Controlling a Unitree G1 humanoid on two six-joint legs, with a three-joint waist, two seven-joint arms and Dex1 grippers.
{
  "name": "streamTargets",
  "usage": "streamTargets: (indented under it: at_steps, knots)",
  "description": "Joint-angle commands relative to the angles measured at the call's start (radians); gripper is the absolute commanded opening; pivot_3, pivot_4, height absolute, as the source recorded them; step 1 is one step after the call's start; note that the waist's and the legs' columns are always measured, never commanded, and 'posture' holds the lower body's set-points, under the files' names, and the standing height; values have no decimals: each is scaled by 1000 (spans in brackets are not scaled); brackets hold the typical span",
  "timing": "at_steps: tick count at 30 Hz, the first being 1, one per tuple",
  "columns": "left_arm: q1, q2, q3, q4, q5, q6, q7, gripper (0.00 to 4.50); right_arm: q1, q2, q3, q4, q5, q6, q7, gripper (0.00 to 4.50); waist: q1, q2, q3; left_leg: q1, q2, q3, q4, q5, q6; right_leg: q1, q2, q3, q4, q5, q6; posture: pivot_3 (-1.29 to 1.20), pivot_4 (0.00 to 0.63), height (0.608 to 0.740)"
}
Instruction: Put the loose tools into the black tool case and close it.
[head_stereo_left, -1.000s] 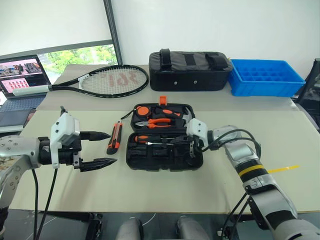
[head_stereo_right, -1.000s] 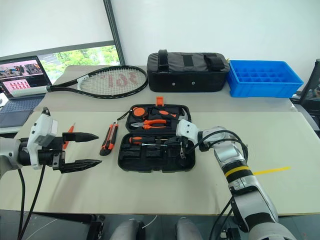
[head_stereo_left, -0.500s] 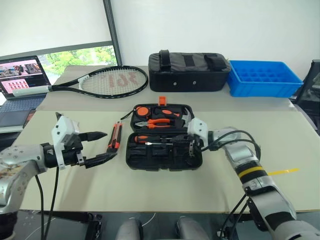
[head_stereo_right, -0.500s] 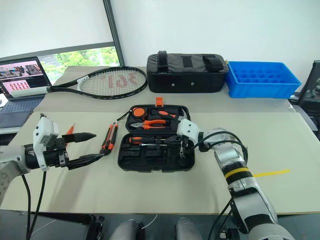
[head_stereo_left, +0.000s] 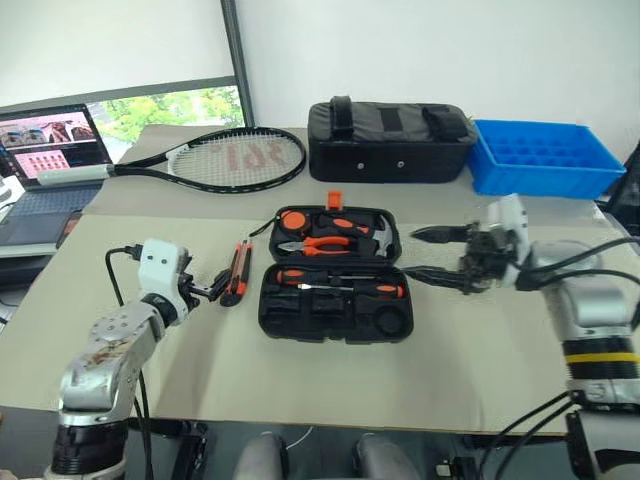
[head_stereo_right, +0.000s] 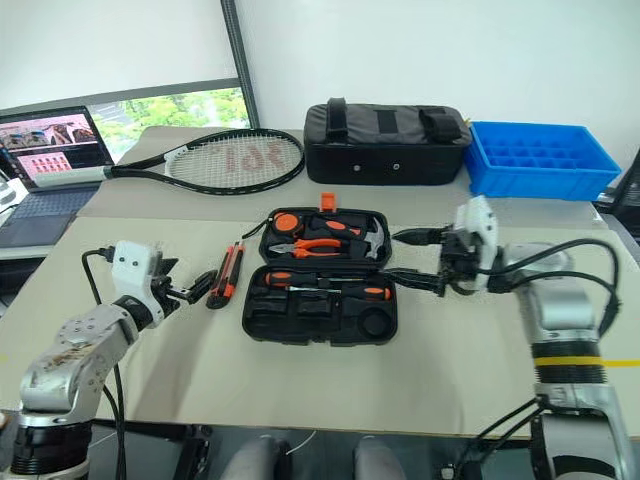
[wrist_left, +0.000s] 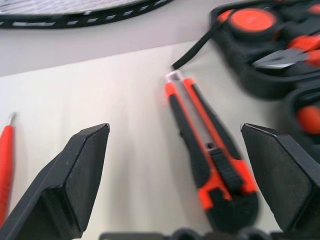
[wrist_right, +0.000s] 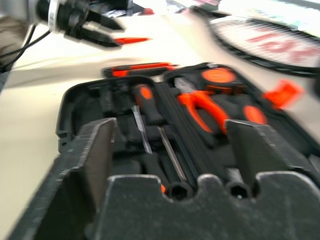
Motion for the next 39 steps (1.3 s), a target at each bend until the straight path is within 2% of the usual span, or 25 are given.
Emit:
streamTargets:
  at_steps: [1,6,11,19,23,24,25,27,32,35,39]
  knots:
    - [-53,24,72,82,44,-38,47,4500,37,-57,-98,-101,96,57,20,4464,-5,0,0,0,0,0,0,0,0,0,0,1,0,0,0,0,150,708]
    - [-90,110,146,301,65,-143,5,4500,76,-84,-168,-209,195,143,-9,4464,-12,0,0,1,0,0,0,0,0,0,1,1,1,0,0,0,150,708]
    - [-147,176,141,556,82,-275,-95,4500,94,-87,-187,-255,223,169,-29,4464,-5,0,0,0,0,0,0,0,0,0,0,-1,0,0,0,0,150,708]
    - [-283,160,57,899,116,-374,-230,4500,96,-93,-177,-266,221,164,-41,4464,10,1,0,-3,-1,1,0,0,0,-3,-1,-2,0,0,0,0,150,708]
    - [-312,156,51,982,118,-382,-262,4500,100,-95,-178,-277,225,169,-45,4464,12,3,-2,-3,-1,1,0,0,0,-3,-1,-3,1,0,0,0,150,708]
    - [-317,154,56,996,114,-379,-264,4089,101,-95,-179,-278,226,170,-46,4500,12,4,-2,-3,-1,1,0,0,0,-3,-1,-3,1,0,0,0,150,708]
    - [-320,153,61,1008,111,-378,-265,3985,102,-95,-179,-279,226,170,-46,4500,13,4,-2,-3,-1,1,0,0,0,-3,-1,-3,1,0,0,0,150,708]
    - [-323,153,65,1024,108,-386,-273,3440,103,-96,-179,-279,226,169,-45,4500,10,5,-3,-3,-1,1,0,0,0,-3,-1,-3,1,0,0,0,150,708]
    - [-318,155,76,1035,103,-414,-281,1667,104,-96,-180,-282,229,170,-45,4500,6,6,-3,-2,-1,1,1,0,0,-3,0,-2,3,0,1,0,150,708]
    - [-295,156,69,1010,121,-559,-313,521,102,-93,-177,-280,228,168,-45,4500,6,6,-3,-2,-1,1,1,0,0,-3,0,-2,3,0,1,0,150,708]
    - [-299,152,105,972,81,-633,-345,485,101,-92,-175,-279,226,163,-43,4500,7,4,-2,-4,0,1,1,0,0,-4,0,-3,2,0,0,0,150,708]
